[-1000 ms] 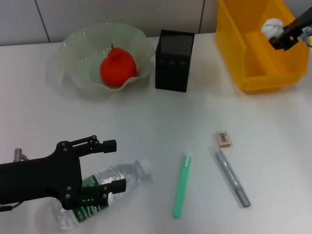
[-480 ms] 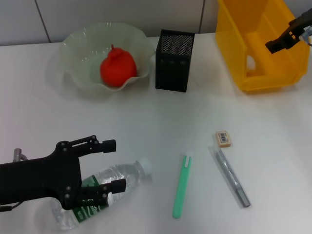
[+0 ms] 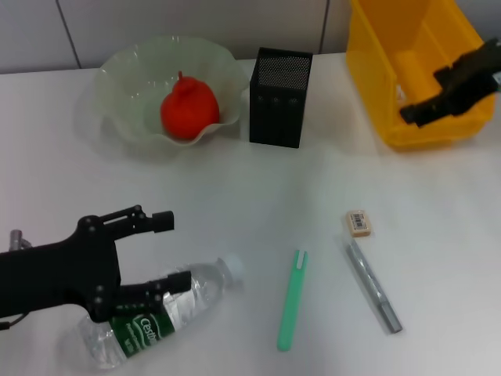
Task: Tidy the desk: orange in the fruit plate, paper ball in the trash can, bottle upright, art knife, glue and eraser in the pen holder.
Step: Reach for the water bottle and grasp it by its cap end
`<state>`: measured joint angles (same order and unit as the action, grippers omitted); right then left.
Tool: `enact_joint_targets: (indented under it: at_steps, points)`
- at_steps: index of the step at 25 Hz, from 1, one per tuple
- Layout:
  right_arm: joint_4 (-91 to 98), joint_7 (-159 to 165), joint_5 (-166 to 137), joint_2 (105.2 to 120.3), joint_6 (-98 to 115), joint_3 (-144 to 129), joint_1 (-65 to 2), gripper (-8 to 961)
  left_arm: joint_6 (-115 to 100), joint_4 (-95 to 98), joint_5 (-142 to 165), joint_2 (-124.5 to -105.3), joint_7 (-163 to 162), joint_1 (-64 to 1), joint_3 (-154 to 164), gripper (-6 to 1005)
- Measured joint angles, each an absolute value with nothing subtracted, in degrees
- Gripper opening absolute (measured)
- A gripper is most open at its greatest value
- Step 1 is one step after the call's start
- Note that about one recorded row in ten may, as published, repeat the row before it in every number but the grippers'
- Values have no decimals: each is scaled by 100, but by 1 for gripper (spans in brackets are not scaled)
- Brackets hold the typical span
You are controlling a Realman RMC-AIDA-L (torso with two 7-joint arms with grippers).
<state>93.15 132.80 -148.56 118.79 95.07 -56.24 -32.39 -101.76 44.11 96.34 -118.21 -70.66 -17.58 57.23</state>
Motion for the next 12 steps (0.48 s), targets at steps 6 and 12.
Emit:
enact_joint_targets:
  at_steps: [6,12]
  points:
    - [8551,11961,-12987,11714,10577,-4054,-2921,815,-9979,4459,9667,-11814,-7355,-1820,5585,833]
    - [6486,9985,-11865,11153,11098,-3176,-2482,814,-9748,4540,9668,-11813,-7768,-1917,5587,833]
